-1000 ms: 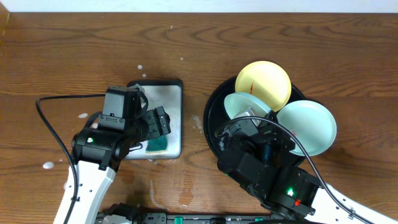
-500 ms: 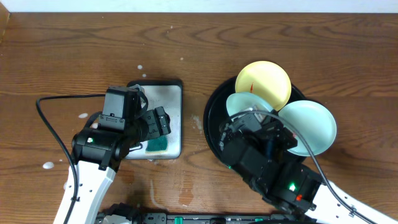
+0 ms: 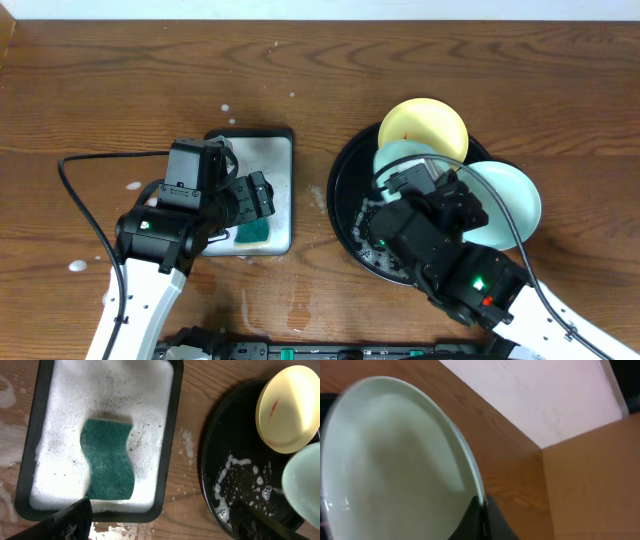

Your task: Clean dirty plates on tray and stack at the side

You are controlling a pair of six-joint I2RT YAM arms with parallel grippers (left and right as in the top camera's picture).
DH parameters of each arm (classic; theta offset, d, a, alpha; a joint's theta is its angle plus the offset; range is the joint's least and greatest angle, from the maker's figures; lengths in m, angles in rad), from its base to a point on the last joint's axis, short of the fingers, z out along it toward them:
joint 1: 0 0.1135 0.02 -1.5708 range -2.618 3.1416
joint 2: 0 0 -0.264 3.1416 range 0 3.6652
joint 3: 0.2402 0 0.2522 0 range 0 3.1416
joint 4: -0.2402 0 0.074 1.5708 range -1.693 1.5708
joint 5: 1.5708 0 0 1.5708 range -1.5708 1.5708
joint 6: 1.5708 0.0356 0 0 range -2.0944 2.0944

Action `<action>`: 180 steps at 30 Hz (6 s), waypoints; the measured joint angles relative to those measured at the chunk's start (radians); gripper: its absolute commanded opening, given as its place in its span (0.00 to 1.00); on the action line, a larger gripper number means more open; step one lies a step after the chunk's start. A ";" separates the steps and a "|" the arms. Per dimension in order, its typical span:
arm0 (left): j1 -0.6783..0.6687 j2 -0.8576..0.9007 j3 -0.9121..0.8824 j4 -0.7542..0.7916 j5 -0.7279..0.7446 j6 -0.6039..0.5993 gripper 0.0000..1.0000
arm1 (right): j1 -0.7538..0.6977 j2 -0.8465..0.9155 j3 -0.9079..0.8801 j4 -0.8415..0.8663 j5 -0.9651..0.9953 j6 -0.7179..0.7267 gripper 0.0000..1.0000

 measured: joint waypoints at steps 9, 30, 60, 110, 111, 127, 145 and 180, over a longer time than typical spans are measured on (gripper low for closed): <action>0.000 0.000 0.000 0.000 0.001 0.000 0.88 | -0.544 -0.002 0.003 0.031 -0.408 0.174 0.01; 0.000 0.003 0.000 0.000 0.003 0.000 0.88 | -1.883 0.542 0.011 0.277 -1.345 0.418 0.31; 0.000 0.003 0.000 0.000 0.003 0.000 0.89 | -1.195 0.445 0.014 0.045 -0.939 0.114 0.18; 0.000 0.005 0.000 -0.038 0.033 0.000 0.83 | -0.840 0.142 -0.148 -0.002 -1.234 0.163 0.43; 0.000 0.009 0.000 -0.042 0.027 0.000 0.82 | -0.840 0.130 -0.101 -0.021 -1.234 0.151 0.43; 0.000 0.465 -0.155 0.276 -0.126 -0.001 0.48 | -0.840 0.065 0.038 -0.219 -1.287 0.111 0.42; 0.005 0.540 -0.060 0.127 -0.154 0.010 0.07 | -0.844 0.204 0.032 -0.240 -1.236 0.133 0.39; -0.590 0.783 0.171 0.575 0.153 -0.273 0.07 | -0.916 0.578 -0.113 0.132 -1.391 0.099 0.01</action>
